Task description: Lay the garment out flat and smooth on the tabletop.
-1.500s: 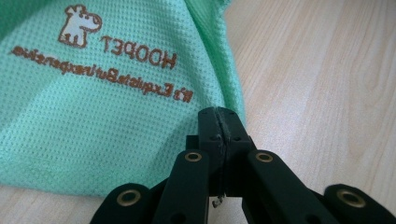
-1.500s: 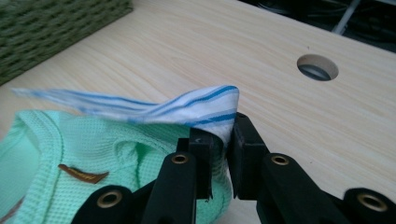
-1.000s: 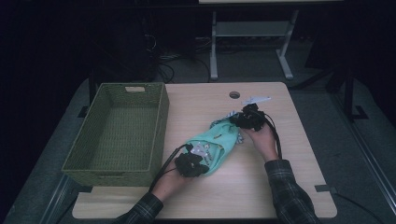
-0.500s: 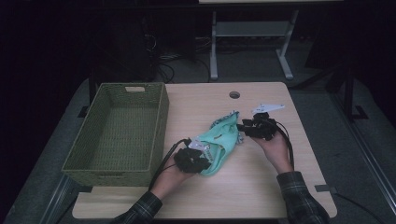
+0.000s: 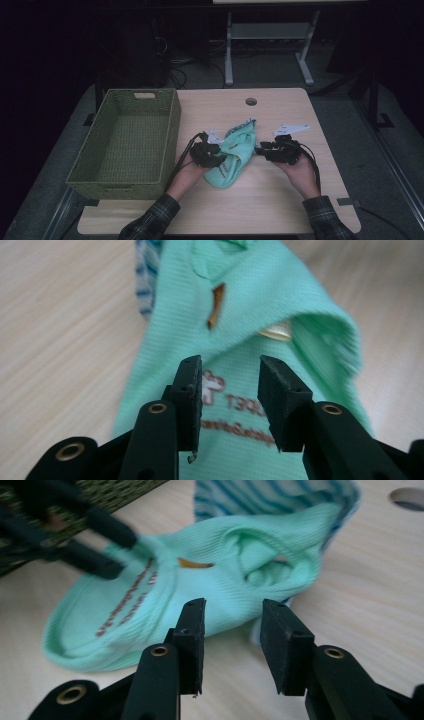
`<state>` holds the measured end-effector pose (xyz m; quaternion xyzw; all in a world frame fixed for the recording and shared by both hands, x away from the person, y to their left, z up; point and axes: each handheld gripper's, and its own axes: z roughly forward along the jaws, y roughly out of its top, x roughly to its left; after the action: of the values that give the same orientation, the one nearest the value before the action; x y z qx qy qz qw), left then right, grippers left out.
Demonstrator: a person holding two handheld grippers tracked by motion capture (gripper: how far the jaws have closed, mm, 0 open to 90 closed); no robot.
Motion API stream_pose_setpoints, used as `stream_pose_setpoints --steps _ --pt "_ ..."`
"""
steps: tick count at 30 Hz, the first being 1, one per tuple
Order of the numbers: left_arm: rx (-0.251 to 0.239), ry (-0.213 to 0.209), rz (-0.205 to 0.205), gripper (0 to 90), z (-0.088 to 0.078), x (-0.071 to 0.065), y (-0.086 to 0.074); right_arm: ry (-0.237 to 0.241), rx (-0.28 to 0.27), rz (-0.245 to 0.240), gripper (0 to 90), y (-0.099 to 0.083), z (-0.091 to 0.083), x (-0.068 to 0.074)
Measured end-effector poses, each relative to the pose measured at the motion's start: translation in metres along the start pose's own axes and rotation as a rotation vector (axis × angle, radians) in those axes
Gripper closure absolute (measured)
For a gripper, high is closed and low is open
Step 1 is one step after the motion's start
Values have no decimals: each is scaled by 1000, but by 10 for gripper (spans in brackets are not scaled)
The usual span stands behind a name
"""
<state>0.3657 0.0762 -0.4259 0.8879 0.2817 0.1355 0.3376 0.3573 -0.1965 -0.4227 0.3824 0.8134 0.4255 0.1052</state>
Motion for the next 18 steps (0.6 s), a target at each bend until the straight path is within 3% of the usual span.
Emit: stream_pose_setpoints --steps 6,10,11,16,18 --pt "1 24 -23 614 5 11 2 61 21 -16 662 -7 3 23" --pt "-5 22 -53 674 6 18 2 123 43 -35 731 -10 9 41" --pt "-9 24 -64 705 6 19 1 143 47 -60 782 -10 14 50" --pt "-4 13 -72 719 7 19 1 181 77 -93 871 -10 28 67" --pt "-4 19 -72 718 6 20 2 208 101 -120 896 -12 41 81"
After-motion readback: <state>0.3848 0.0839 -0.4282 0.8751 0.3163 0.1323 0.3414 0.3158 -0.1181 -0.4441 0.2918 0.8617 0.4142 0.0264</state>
